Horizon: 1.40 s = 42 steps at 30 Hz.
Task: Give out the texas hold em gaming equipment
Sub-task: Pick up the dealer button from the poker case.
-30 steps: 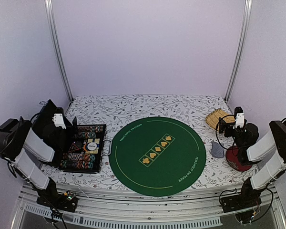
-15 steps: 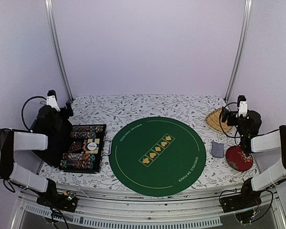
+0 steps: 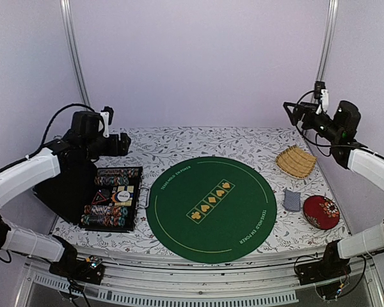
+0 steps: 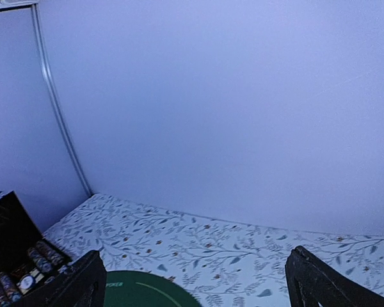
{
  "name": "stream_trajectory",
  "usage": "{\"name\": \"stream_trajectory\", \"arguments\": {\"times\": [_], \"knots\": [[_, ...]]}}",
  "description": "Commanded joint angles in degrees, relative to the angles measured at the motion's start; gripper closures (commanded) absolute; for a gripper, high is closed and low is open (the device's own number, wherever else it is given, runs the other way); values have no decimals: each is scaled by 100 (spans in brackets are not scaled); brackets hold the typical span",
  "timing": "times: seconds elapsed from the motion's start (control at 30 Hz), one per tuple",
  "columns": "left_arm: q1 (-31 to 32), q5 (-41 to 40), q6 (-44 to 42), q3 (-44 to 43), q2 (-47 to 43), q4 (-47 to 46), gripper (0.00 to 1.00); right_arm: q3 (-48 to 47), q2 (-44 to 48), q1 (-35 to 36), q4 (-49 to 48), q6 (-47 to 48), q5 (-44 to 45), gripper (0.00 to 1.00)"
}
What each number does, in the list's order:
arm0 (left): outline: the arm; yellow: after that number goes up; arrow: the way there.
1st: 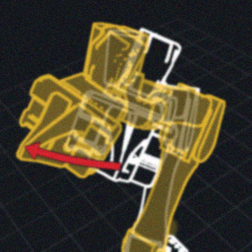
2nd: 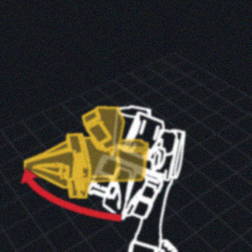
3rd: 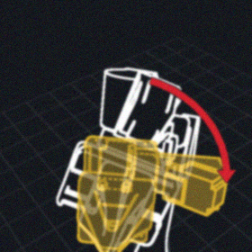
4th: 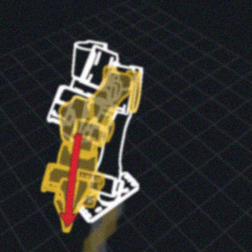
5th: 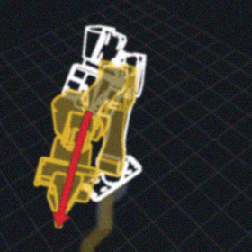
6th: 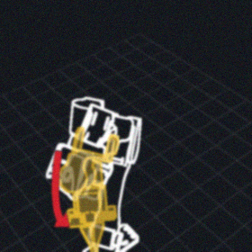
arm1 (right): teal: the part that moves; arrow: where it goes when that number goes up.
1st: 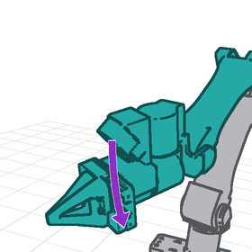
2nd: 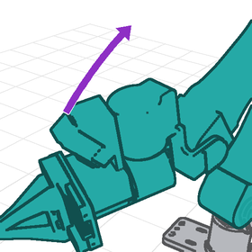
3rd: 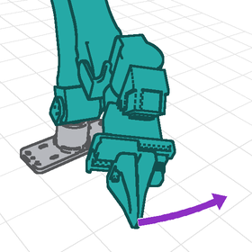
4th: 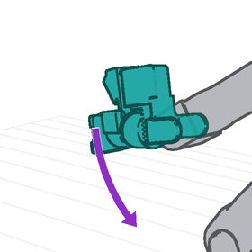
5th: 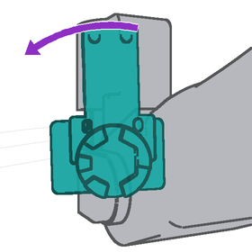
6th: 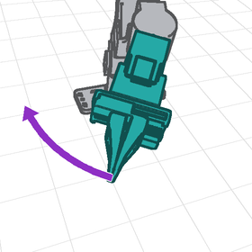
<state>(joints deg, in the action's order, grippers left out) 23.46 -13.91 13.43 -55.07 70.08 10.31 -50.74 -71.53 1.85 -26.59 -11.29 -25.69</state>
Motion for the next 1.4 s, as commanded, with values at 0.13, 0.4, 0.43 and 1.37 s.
{"name": "stream_trajectory", "arguments": {"times": [0.13, 0.4, 0.43, 1.37], "knots": [[288, -119, 1139, 144, 311, 2837, 15, -891, -826, 1540, 2014, 319, -209, 0], [548, 109, 1110, 295, 1249, 2832, 17, -1336, -1415, 1926, 2557, 522, -31, 0], [564, 100, 1108, 322, 1306, 2831, 19, -1315, -1412, 1945, 2562, 536, 13, 0], [675, 82, 901, 445, 2007, 2317, 45, -1372, -1667, 1969, 2646, 584, 14, 0]]}}
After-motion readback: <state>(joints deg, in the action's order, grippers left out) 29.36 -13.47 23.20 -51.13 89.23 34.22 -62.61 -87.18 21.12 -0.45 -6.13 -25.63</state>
